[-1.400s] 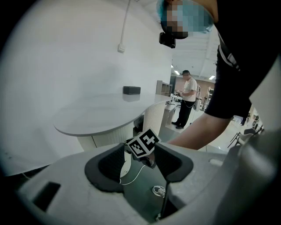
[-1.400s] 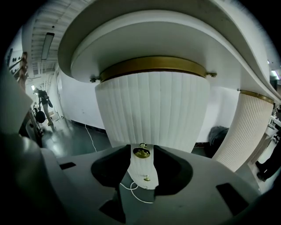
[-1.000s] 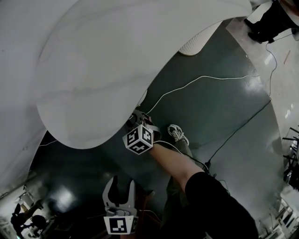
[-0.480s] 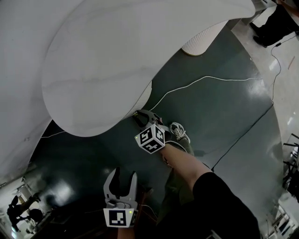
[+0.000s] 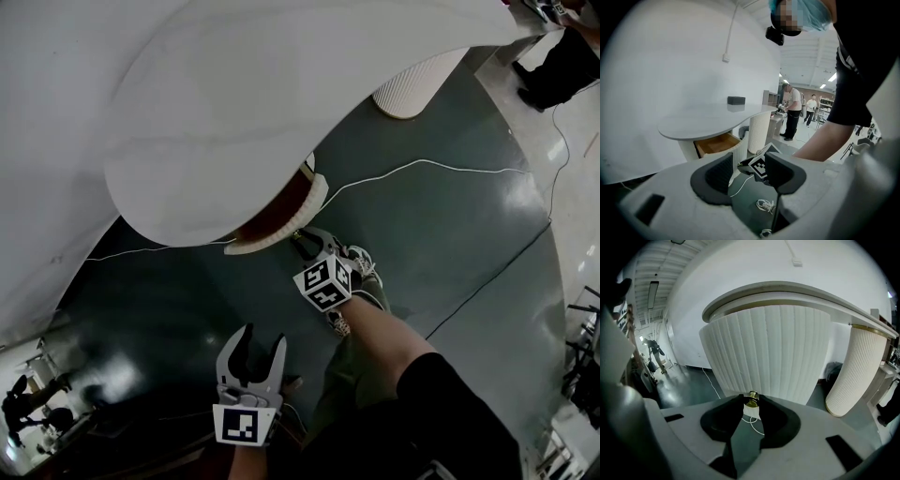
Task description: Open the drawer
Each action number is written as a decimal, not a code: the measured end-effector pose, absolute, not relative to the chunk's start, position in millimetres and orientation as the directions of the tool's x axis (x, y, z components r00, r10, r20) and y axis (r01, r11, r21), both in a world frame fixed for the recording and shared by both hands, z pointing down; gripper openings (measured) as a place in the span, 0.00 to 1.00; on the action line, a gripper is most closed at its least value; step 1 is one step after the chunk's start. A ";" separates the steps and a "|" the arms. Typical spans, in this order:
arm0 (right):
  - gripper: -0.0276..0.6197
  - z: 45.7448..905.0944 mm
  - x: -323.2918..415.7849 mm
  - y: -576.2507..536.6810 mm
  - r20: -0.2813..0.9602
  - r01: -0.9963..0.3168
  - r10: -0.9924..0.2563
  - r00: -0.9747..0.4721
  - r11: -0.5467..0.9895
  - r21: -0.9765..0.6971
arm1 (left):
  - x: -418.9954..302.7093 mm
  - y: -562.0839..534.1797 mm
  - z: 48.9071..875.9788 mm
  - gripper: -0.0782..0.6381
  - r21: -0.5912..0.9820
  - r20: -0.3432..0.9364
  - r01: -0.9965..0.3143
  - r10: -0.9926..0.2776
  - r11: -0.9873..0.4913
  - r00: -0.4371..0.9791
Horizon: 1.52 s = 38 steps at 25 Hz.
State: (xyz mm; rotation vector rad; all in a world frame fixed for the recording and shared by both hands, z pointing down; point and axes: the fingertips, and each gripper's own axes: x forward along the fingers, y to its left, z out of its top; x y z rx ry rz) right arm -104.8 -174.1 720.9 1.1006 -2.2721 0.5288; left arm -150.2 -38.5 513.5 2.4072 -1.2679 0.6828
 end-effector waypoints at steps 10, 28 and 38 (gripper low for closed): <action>0.21 723.1 -91.8 -137.6 0.636 -0.816 -0.595 -0.492 0.570 -0.098 | -161.7 -5.9 519.8 0.40 0.079 0.572 -0.839 -0.665 -0.538 0.480; 0.21 728.8 -67.9 -82.7 0.682 -0.816 -0.563 -0.467 0.572 -0.087 | -153.6 14.5 518.1 0.40 0.093 0.544 -0.823 -0.664 -0.560 0.513; 0.21 726.5 -60.7 -67.3 0.692 -0.816 -0.555 -0.462 0.571 -0.086 | -147.7 23.8 512.2 0.40 0.087 0.539 -0.815 -0.661 -0.573 0.522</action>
